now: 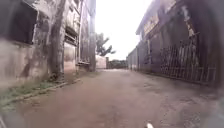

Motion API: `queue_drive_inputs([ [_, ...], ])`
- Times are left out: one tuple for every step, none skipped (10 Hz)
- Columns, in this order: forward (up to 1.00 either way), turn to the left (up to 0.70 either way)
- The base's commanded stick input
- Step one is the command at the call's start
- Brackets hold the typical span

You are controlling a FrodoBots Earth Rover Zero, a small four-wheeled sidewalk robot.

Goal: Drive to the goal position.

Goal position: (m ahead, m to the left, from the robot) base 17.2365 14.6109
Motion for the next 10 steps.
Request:
queue_drive_inputs([
  [0.70, 0.00],
  [0.70, 0.00],
  [0.70, 0.00],
  [0.70, 0.00],
  [0.70, 0.00],
  [0.70, 0.00],
  [0.70, 0.00],
  [0.70, 0.00],
  [0.70, 0.00],
  [0.70, 0.00],
])
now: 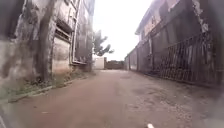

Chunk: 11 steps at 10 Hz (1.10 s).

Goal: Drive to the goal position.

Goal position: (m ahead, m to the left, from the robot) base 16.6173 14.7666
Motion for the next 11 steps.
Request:
queue_drive_inputs([
  [0.70, 0.00],
  [0.70, 0.00],
  [0.70, 0.00],
  [0.70, 0.00],
  [0.70, 0.00],
  [0.70, 0.00],
  [0.70, 0.00],
  [0.70, 0.00],
  [0.70, 0.00],
  [0.70, 0.00],
  [0.70, 0.00],
])
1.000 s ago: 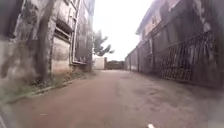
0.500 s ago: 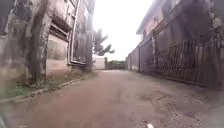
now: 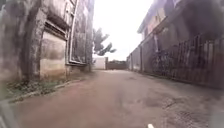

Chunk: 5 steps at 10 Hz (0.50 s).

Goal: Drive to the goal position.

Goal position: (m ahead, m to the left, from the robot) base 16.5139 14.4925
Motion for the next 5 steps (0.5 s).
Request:
queue_drive_inputs([
  [0.70, 0.00],
  [0.70, 0.00],
  [0.70, 0.00],
  [0.70, -0.05],
  [0.70, -0.15],
])
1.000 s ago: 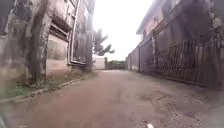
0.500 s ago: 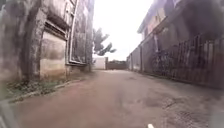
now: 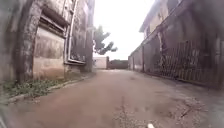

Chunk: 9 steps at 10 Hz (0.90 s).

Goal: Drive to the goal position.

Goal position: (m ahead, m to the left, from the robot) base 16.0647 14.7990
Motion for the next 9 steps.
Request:
queue_drive_inputs([
  [0.70, -0.30],
  [0.70, -0.35],
  [0.70, -0.35],
  [0.70, -0.35],
  [0.70, -0.35],
  [0.70, -0.28],
  [0.70, -0.03],
  [0.70, 0.00],
  [0.70, 0.00],
])
